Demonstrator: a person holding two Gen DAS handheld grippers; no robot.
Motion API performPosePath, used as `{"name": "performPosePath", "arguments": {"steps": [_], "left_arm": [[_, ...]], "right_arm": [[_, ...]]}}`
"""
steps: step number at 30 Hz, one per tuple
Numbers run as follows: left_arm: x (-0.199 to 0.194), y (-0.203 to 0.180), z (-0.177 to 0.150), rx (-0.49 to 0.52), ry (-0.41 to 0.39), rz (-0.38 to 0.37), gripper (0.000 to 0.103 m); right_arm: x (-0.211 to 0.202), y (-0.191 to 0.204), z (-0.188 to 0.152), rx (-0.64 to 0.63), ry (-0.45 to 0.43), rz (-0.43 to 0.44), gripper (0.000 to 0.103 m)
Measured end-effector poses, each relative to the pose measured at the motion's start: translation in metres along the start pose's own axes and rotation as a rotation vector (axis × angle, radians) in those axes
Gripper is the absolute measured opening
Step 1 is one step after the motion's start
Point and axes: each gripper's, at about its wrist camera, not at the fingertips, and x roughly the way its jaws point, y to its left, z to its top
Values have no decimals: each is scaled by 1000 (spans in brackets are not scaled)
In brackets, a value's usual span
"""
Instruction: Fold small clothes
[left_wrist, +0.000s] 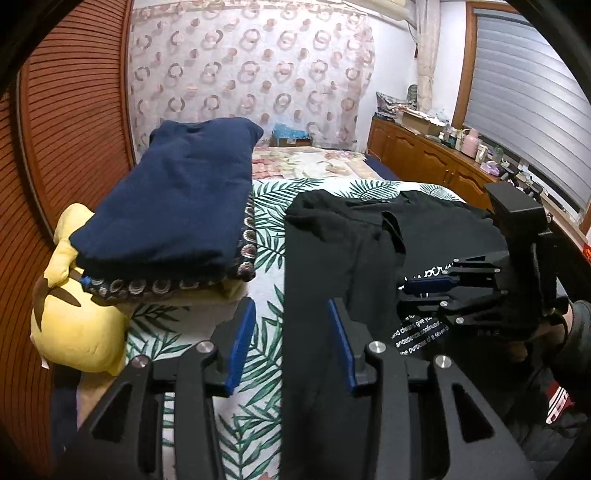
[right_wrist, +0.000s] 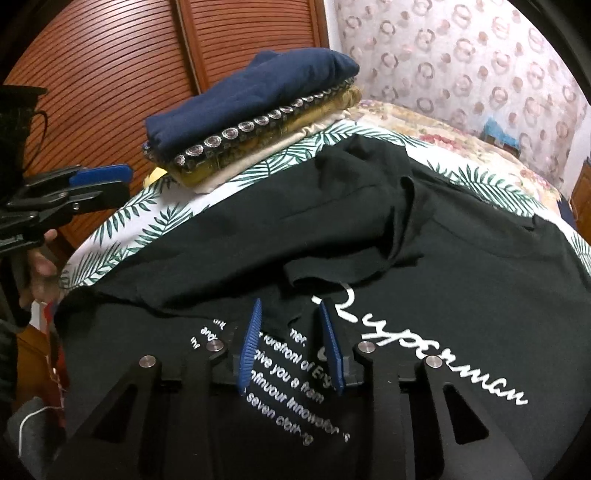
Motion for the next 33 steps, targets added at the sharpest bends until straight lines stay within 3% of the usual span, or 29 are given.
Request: {"name": "performPosePath", "arguments": {"steps": [2, 5, 20, 24, 25, 27, 28, 29, 33], "left_arm": [[-1, 1, 1, -6, -3, 3, 39], [-1, 3, 1, -18, -7, 4, 39], [-5, -6, 1, -27, -27, -13, 40], [-5, -12, 2, -20, -25, -21, 41], [-4, -14, 3, -18, -24, -23, 41], [-1, -17, 6, -11, -22, -27, 41], [0, -18, 7, -7, -21, -29, 41], [3, -22, 10, 0, -18, -32, 41], [14, -33, 19, 34, -7, -37, 41]], "right_arm": [[1, 5, 0, -28, 6, 7, 14], [-1, 14, -2, -71, 8, 11, 4], [-77, 17, -45, 30, -65, 67, 3], [-82, 18, -49, 27, -73, 34, 3], [-83, 17, -49, 30, -76, 25, 8], [-83, 11, -48, 39, -83, -1, 28], [-83, 6, -47, 44, -90, -21, 46], [-85, 1, -46, 52, -97, -41, 56], [-81, -34, -38, 102, -112, -90, 56]]}}
